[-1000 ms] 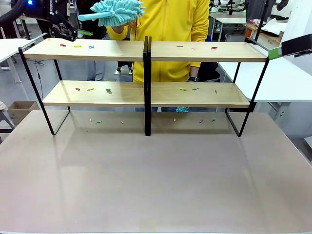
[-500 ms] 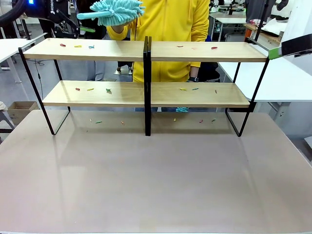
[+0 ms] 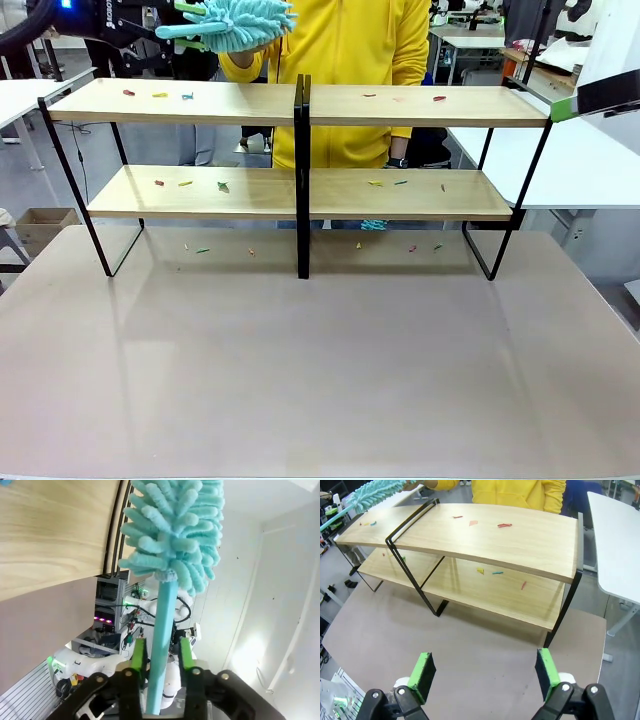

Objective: Clean the shelves.
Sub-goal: Pick up the Duster when the human hands it over.

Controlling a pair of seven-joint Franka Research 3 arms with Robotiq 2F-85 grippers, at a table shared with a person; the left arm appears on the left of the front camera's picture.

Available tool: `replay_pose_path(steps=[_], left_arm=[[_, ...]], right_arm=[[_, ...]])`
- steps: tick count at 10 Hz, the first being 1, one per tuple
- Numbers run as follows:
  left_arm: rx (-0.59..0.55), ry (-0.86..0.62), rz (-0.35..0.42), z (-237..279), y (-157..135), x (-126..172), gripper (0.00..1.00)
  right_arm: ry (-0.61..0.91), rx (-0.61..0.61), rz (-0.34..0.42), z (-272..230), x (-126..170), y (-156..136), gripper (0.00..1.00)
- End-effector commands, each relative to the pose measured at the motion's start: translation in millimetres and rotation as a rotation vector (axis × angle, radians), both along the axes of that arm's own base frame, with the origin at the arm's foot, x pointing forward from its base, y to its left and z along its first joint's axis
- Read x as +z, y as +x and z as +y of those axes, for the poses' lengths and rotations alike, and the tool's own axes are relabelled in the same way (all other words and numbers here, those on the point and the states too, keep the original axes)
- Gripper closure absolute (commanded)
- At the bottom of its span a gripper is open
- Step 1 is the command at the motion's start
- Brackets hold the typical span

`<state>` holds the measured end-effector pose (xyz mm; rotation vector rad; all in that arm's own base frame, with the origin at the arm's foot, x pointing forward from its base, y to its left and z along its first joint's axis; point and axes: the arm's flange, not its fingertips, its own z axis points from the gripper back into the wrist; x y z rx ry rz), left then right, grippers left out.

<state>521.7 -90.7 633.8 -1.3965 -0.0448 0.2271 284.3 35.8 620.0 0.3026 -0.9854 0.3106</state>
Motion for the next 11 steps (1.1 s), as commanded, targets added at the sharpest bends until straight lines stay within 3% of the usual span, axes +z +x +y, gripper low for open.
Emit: replay_pose_path(steps=[1,5,7,9,11], left_arm=[[-0.005,-0.038,-0.025,-1,-5,-5,1.0],[-0.007,-0.038,-0.052,2,-12,0,1.0],[-0.074,-0.063,-0.125,18,-34,21,1.0],[-0.249,-0.022,-0.427,67,-117,73,1.0],[-0.511,0.049,-0.705,130,-216,99,1.0]], right_arm=[[0.003,0.001,0.0,-1,0,0,0.0],[0.003,0.001,0.0,-1,0,0,0.0],[0.003,0.001,0.0,-1,0,0,0.0],[0.003,0.001,0.0,-1,0,0,0.0],[0.003,0.001,0.0,-1,0,0,0.0]])
